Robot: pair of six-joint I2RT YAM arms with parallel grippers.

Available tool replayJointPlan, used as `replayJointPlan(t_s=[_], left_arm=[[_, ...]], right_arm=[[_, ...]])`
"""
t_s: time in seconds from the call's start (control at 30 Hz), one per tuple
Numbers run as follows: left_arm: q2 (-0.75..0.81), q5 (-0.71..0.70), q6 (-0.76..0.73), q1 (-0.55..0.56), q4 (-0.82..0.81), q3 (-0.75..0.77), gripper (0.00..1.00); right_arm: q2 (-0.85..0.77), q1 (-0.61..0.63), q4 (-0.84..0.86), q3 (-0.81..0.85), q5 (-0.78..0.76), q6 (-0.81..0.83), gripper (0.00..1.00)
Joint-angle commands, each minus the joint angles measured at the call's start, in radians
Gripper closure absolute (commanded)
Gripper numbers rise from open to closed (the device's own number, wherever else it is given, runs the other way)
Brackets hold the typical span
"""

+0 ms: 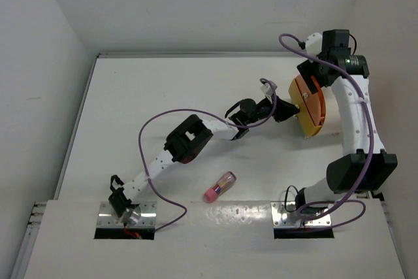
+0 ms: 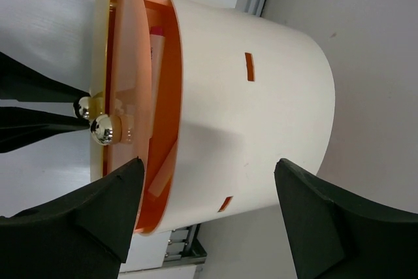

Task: Sort the stationery into containers
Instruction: Close the drawer in the storage box, then open the drawer in the storage box.

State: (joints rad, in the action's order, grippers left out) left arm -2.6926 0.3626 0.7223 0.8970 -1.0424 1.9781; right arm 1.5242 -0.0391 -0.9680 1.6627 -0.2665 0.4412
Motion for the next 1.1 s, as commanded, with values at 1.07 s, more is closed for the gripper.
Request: replayJointPlan(t_s=[1.07], left_arm=[[0.068,0.022,0.009,-0.009,-0.053,-0.008,1.00]], right_arm=[[0.053,-0.050,-0.139,0.164,0.239,-0.084,0.26]])
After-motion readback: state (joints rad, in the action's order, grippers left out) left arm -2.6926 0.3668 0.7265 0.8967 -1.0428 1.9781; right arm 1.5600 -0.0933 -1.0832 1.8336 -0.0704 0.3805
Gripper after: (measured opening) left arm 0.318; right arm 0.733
